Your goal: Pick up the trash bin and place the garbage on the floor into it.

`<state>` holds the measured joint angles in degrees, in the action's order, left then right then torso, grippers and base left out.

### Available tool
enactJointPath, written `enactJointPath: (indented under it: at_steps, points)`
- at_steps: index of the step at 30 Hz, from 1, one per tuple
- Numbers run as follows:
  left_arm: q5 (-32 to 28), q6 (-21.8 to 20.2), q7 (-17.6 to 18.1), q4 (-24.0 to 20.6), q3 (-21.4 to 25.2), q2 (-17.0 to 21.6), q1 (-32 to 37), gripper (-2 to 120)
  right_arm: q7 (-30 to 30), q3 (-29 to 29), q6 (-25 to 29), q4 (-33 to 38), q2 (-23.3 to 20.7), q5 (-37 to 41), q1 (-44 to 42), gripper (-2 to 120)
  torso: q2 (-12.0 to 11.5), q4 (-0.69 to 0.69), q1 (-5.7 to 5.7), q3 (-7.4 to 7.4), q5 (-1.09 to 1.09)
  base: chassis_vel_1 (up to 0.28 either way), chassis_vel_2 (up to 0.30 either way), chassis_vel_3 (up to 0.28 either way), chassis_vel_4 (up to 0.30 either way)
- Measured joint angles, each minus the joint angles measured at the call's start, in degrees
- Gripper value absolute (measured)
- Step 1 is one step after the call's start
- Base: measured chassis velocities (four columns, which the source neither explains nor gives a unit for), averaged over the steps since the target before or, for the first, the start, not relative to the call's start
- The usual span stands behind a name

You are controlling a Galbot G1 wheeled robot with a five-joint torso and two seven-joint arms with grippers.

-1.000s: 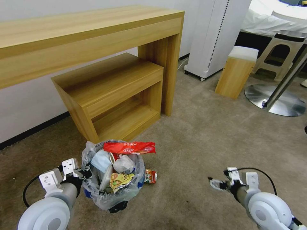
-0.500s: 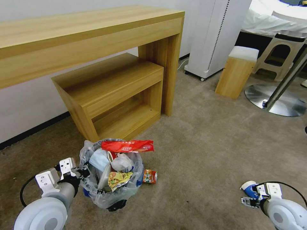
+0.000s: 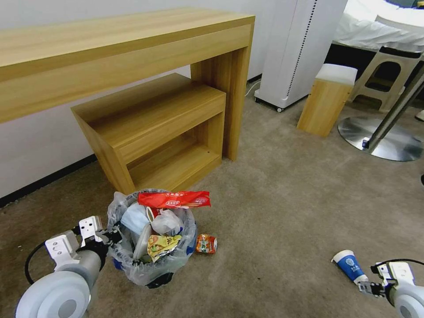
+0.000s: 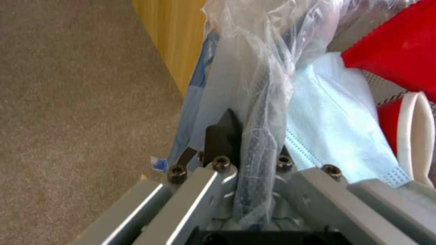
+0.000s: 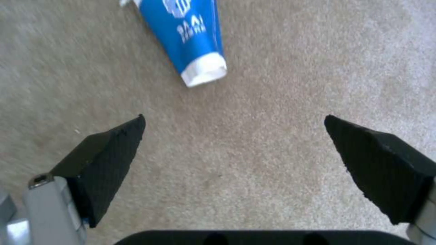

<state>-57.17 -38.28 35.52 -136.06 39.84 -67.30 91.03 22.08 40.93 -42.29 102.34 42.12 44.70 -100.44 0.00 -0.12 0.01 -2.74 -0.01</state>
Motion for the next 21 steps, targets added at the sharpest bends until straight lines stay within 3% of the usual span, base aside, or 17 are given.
enactJointPath:
  at_steps: [7,9,11,13,15,17,21]
  points:
    - [0.3,0.0,0.2,-0.6,-0.1,0.0,0.5,1,-10.5,-2.3,1.2,-5.0,1.5,-12.5,3.2,100,0.0,0.00,0.00,0.00,0.02,0.000,0.000,0.000,0.000]
    - [0.6,0.0,0.4,-1.0,-0.1,0.0,0.7,1,-16.8,-3.4,2.5,-7.3,1.7,-17.9,5.6,100,0.0,0.00,0.00,0.00,0.01,0.000,0.000,0.000,0.000]
    - [0.6,0.0,0.4,-1.1,-0.1,0.0,0.8,1,-17.5,-3.6,2.7,-7.6,1.8,-18.3,5.9,100,0.0,0.00,0.00,0.00,0.00,0.000,0.000,0.000,0.000]
    - [1.1,0.0,0.5,-1.3,-0.2,-0.2,1.2,1,-26.0,-4.8,4.9,-10.3,2.4,-23.8,9.2,100,0.0,0.01,0.00,0.00,0.01,0.000,0.000,0.000,0.000]
    - [1.2,0.0,0.5,-1.4,-0.2,-0.2,1.3,1,-27.9,-5.0,5.6,-11.0,2.6,-25.2,9.9,100,0.0,0.01,0.00,0.00,0.00,0.000,0.000,0.000,0.000]
    - [1.6,0.0,0.6,-1.5,-0.2,-0.3,1.6,1,-37.0,-6.4,10.8,-15.9,3.4,-33.7,13.6,100,0.0,0.01,0.00,0.00,0.01,0.000,0.000,0.000,0.000]
    - [1.8,0.0,0.6,-1.7,-0.3,-0.3,1.9,1,-42.2,-6.8,14.8,-19.1,4.0,-37.1,16.0,100,0.0,0.00,0.00,0.00,0.02,0.000,0.000,0.000,0.000]
